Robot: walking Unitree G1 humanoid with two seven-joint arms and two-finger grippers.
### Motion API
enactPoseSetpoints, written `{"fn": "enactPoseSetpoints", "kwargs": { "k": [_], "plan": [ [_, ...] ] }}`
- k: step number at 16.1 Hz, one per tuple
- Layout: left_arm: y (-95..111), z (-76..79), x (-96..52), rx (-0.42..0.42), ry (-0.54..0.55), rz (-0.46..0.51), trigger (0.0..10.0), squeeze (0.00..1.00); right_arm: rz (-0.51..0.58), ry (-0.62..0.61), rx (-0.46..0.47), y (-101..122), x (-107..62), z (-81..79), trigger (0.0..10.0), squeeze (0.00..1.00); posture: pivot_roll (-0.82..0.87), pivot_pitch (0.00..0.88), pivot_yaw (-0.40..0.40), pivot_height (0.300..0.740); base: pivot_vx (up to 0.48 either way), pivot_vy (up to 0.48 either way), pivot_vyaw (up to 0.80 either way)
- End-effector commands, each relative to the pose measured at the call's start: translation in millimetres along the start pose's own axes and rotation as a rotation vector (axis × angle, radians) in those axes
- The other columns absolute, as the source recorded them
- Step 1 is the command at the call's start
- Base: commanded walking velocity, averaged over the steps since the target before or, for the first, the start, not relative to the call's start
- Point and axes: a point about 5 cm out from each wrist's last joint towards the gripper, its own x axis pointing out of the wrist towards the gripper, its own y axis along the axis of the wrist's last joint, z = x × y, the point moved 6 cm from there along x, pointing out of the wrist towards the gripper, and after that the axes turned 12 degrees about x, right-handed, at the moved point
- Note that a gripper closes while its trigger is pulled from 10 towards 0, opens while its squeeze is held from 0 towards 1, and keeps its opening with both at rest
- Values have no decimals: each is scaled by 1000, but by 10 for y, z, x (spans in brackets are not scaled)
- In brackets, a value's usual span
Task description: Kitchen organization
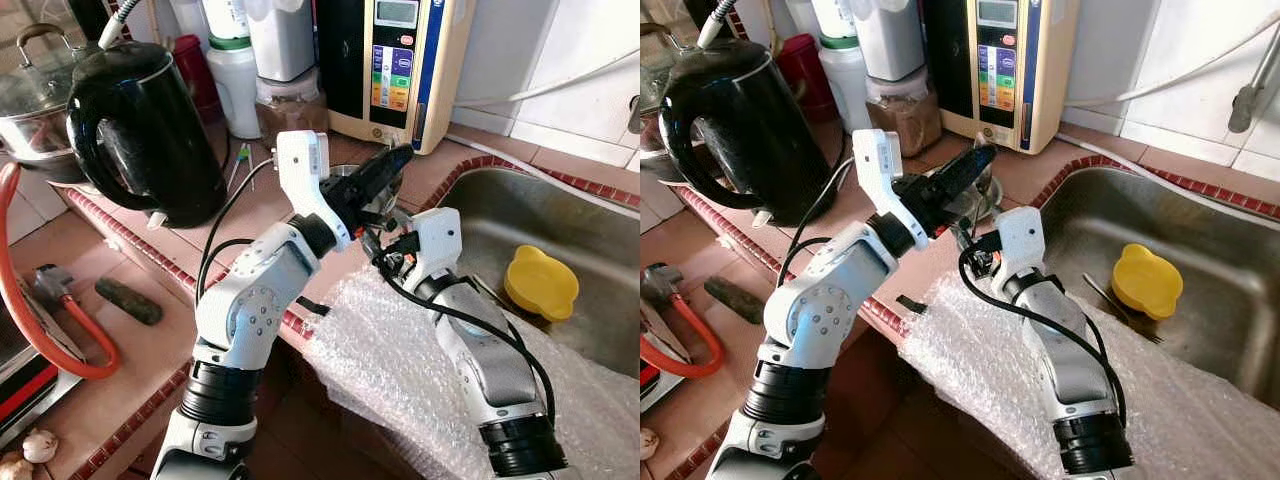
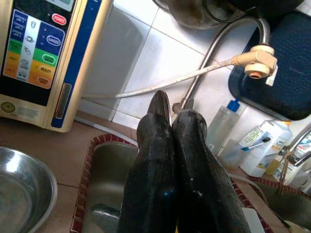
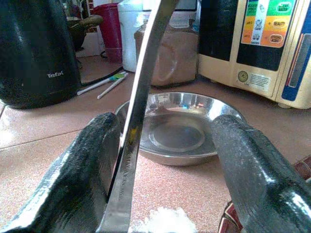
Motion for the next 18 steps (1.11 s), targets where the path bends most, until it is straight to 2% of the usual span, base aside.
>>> {"fn": "enactPoseSetpoints", "kwargs": {
  "k": [1, 12, 18],
  "plan": [
    [66, 15, 7, 4, -2, 16, 0, 0, 11, -19, 14, 6, -10, 30, 0, 0, -136, 32, 136, 740, 0, 0, 0],
    [45, -12, -22, 1, 11, 2, 0, 0, 18, -115, 37, -40, -59, 186, 0, 0, -131, 49, 140, 740, 0, 0, 0],
    [-91, -69, -107, 16, 30, -46, 0, 0, 12, -150, 39, -91, -128, 240, 0, 0, -125, 57, 142, 740, 0, 0, 0]
  ]
}}
